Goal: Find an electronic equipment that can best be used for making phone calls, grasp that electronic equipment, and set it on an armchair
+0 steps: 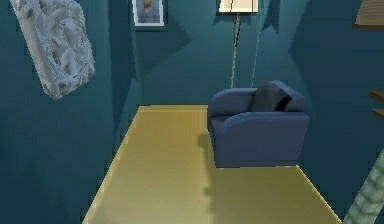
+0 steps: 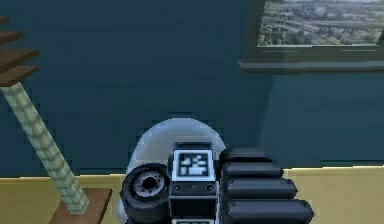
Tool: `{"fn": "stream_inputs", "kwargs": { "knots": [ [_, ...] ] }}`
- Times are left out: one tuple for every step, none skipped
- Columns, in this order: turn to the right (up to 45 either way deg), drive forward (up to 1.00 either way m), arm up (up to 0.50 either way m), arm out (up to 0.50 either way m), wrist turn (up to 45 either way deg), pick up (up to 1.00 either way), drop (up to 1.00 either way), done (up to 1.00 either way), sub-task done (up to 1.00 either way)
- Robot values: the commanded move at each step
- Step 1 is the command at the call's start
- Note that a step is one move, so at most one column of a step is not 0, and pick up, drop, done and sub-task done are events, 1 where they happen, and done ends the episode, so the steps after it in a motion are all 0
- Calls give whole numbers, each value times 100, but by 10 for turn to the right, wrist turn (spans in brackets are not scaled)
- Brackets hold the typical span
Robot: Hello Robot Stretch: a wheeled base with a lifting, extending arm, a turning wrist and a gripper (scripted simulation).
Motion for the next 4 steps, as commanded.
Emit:
{"fn": "stream_inputs", "kwargs": {
  "knots": [
    [0, 0, 0, 42, 0, 0, 0, 0, 0],
    [0, 0, 0, 0, 450, 0, 0, 0, 0],
    [0, 0, 0, 0, 450, 0, 0, 0, 0],
    [0, 0, 0, 0, 360, 0, 0, 0, 0]
  ]
}}
